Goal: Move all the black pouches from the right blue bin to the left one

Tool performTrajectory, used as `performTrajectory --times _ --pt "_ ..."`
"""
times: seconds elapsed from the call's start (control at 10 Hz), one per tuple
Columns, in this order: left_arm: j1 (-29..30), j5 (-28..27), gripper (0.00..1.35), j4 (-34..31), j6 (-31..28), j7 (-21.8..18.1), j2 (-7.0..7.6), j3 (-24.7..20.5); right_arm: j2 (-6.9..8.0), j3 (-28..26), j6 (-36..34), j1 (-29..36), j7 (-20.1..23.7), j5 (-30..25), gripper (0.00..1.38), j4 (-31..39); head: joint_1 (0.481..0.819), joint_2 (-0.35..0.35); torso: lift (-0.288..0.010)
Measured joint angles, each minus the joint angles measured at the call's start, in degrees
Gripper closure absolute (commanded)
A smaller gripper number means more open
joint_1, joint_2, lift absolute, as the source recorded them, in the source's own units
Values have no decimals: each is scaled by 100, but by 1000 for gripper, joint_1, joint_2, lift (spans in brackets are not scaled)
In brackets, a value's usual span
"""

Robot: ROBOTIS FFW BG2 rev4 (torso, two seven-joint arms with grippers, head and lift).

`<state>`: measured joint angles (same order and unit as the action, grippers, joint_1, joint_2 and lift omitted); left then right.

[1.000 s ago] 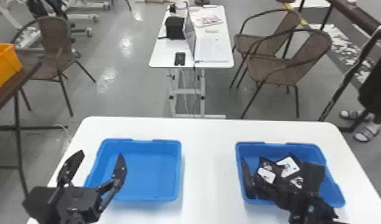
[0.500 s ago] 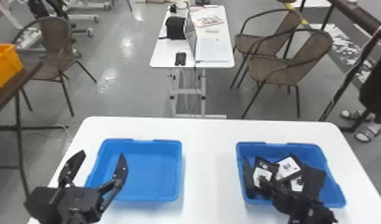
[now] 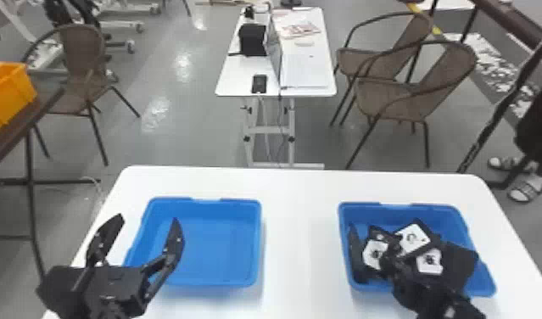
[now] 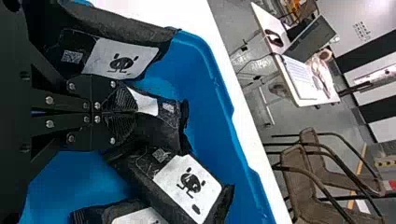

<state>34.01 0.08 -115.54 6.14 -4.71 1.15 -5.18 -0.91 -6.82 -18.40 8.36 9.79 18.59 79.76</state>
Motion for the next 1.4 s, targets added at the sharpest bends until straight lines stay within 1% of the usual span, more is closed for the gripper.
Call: performTrajectory --times 0.2,0.4,0.5,0.6,0.7,0.8,0.9,1.0,1.1,1.2,1.3,1.4 --pt "-13 52 208 10 -13 -3 -8 -3 -18 -9 2 513 -5 1 1240 844 695 27 10" --pt "-81 86 208 0 -32 -62 -9 -7 -160 -27 -187 952 -4 -3 1240 1684 695 15 10" --pt "-90 92 208 -1 -37 -81 -9 -15 -188 -58 -256 1025 -4 27 1205 1922 695 11 10" --pt "-90 96 208 -2 -42 -87 -9 -17 -189 -98 -410 1019 -6 -80 720 2062 695 6 10" --pt "-89 97 208 -1 -42 -91 -2 -17 -181 -114 -497 994 -5 -186 167 2070 695 4 10" --pt "-87 105 208 -1 -43 -91 6 -18 -153 -119 -472 1002 -7 -298 30 2039 695 3 10" --pt "-83 107 208 -1 -43 -91 8 -18 -105 -153 -423 1021 -5 -438 131 2032 695 -1 10" --pt "-82 106 208 -1 -43 -91 8 -18 -89 -195 -352 1019 30 -544 182 1998 695 -8 10" --pt "-83 101 208 1 -43 -91 3 -18 -118 -226 -255 981 63 -565 193 1891 695 -16 10" --pt "-85 98 208 4 -43 -91 0 -18 -139 -288 -200 895 203 -492 194 1679 695 -19 10" --pt "-87 99 208 5 -43 -91 0 -18 -146 -383 -163 774 458 -444 199 1411 695 -20 10" --pt "-89 101 208 5 -43 -91 0 -18 -151 -434 -112 677 537 -530 202 1224 695 -24 10"
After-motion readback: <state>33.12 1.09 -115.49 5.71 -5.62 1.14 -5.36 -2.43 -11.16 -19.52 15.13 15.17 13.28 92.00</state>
